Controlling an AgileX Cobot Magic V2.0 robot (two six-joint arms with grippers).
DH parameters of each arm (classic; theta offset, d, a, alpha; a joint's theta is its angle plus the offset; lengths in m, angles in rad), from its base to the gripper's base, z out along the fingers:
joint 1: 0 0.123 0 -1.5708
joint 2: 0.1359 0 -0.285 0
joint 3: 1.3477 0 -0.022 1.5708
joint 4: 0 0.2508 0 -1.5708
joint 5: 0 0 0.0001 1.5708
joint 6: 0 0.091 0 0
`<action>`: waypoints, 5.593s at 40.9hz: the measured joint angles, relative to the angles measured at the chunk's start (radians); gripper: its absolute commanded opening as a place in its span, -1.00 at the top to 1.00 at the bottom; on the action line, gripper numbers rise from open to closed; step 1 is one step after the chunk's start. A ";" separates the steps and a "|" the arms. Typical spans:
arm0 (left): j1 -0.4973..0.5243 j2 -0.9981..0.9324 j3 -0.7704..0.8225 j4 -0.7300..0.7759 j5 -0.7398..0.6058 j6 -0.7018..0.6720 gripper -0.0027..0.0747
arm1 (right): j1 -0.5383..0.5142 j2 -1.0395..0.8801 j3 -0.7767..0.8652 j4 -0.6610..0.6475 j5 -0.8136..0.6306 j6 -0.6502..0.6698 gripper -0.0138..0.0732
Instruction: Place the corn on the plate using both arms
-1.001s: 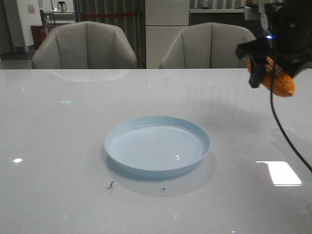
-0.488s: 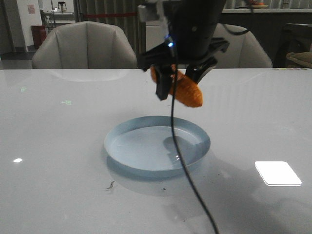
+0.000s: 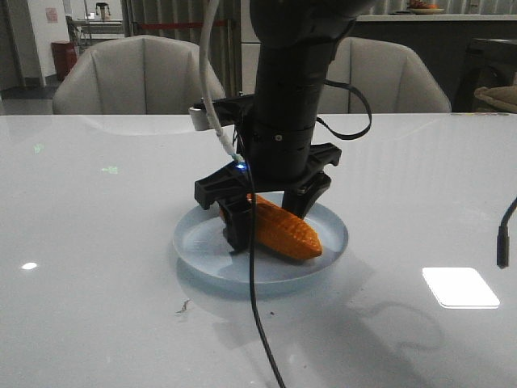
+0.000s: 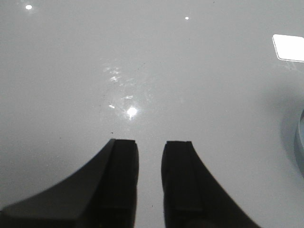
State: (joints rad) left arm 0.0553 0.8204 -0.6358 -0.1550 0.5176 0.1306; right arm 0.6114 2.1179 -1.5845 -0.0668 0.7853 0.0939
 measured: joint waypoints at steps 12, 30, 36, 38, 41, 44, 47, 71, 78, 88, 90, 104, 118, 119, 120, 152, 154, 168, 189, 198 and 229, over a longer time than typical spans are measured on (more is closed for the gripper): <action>0.000 0.000 0.000 0.000 0.004 0.000 0.34 | -0.028 -0.156 -0.027 0.005 0.019 0.000 -0.61; 0.000 0.000 0.000 0.000 0.004 0.000 0.34 | -0.301 -0.599 -0.017 0.005 0.171 0.000 -0.61; 0.000 0.000 0.000 0.000 0.004 0.000 0.34 | -0.413 -0.771 0.106 0.003 0.169 0.000 -0.61; 0.000 0.000 0.000 0.000 0.004 0.000 0.34 | -0.437 -0.828 0.162 0.003 0.156 0.000 -0.61; 0.000 0.000 0.000 0.000 0.004 0.000 0.34 | -0.465 -0.929 0.271 0.003 0.129 0.000 -0.61; 0.000 0.000 0.000 0.000 0.004 0.000 0.34 | -0.482 -1.043 0.408 0.003 0.096 0.000 -0.61; 0.000 0.000 0.000 0.000 0.004 0.000 0.34 | -0.489 -1.144 0.536 0.003 0.069 0.000 -0.61; 0.000 0.000 0.000 0.000 0.002 0.000 0.50 | -0.489 -1.519 0.944 0.003 0.007 0.081 -0.61; 0.000 0.000 0.000 0.000 0.002 0.000 0.69 | -0.489 -1.519 0.944 0.003 0.002 0.081 -0.61; 0.000 0.000 0.000 0.000 0.002 0.000 0.69 | -0.489 -1.519 0.944 0.003 0.002 0.081 -0.61; 0.000 0.000 0.000 0.000 0.002 0.000 0.69 | -0.489 -1.519 0.944 0.003 0.002 0.081 -0.61; 0.000 0.000 0.000 0.000 0.002 0.000 0.69 | -0.489 -1.519 0.944 0.003 0.000 0.081 -0.61; -0.062 -0.108 0.110 0.048 -0.197 0.000 0.69 | -0.489 -1.519 0.944 0.003 0.000 0.081 -0.61; -0.081 -0.130 0.139 0.074 -0.252 0.000 0.69 | -0.489 -1.519 0.944 0.003 0.000 0.081 -0.61; -0.096 -0.147 0.162 0.099 -0.297 0.000 0.69 | -0.489 -1.519 0.944 0.003 0.000 0.081 -0.61; -0.134 -0.827 0.647 0.133 -0.488 0.000 0.69 | -0.489 -1.519 0.944 0.003 0.000 0.081 -0.61; -0.116 -0.827 0.647 0.125 -0.441 0.000 0.69 | -0.489 -1.519 0.944 0.003 -0.001 0.081 -0.61; -0.082 -0.827 0.647 0.116 -0.381 0.000 0.69 | -0.489 -1.519 0.944 0.003 -0.002 0.081 -0.61; -0.082 -0.827 0.647 0.115 -0.381 0.000 0.69 | -0.489 -1.519 0.944 0.003 -0.002 0.081 -0.61; -0.082 -0.827 0.647 0.115 -0.381 0.000 0.69 | -0.523 -1.536 0.959 0.014 -0.011 0.081 -0.34; -0.082 -0.827 0.647 0.115 -0.381 0.000 0.69 | -0.588 -2.028 1.554 0.144 -0.707 0.018 0.53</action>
State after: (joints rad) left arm -0.0264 -0.0064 0.0107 -0.0402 0.1368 0.1306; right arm 0.0237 0.0897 -0.0302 0.0776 0.0781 0.1123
